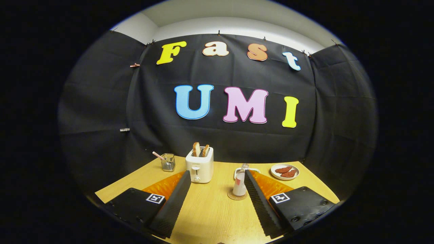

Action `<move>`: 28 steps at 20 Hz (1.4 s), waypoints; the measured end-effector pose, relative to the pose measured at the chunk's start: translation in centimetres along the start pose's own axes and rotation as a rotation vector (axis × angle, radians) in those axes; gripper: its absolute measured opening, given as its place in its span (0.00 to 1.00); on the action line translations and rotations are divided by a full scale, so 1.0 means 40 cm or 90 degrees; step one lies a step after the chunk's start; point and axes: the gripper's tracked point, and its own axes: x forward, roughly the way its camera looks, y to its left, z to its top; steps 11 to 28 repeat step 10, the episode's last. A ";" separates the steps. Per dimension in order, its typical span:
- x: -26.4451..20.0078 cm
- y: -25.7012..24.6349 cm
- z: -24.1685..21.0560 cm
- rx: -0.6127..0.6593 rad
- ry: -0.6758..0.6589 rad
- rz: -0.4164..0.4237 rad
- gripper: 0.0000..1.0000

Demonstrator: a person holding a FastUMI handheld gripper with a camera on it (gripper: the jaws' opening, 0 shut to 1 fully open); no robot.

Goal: Take the bottle from table, then pour the juice into the cup, finally place the bottle on the coaster

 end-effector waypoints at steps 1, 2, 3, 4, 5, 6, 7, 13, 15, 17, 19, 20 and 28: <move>-0.002 0.002 0.004 0.002 -0.002 0.000 0.97; -0.004 0.002 0.005 0.001 -0.002 -0.001 0.97; -0.004 0.001 0.005 -0.001 -0.002 -0.002 0.97; -0.005 0.000 0.008 -0.002 -0.003 -0.004 0.97; -0.004 -0.001 0.012 -0.001 -0.006 -0.004 0.97; -0.002 -0.002 0.016 0.001 -0.009 -0.006 0.97; 0.001 -0.003 0.019 0.004 -0.012 -0.007 0.97; 0.007 -0.011 0.029 0.002 -0.016 -0.009 0.97; 0.007 -0.011 0.029 0.002 -0.016 -0.009 0.97; 0.007 -0.011 0.029 0.002 -0.016 -0.009 0.97; 0.007 -0.011 0.029 0.002 -0.016 -0.009 0.97; 0.007 -0.011 0.029 0.002 -0.016 -0.009 0.97; 0.007 -0.011 0.029 0.002 -0.016 -0.009 0.97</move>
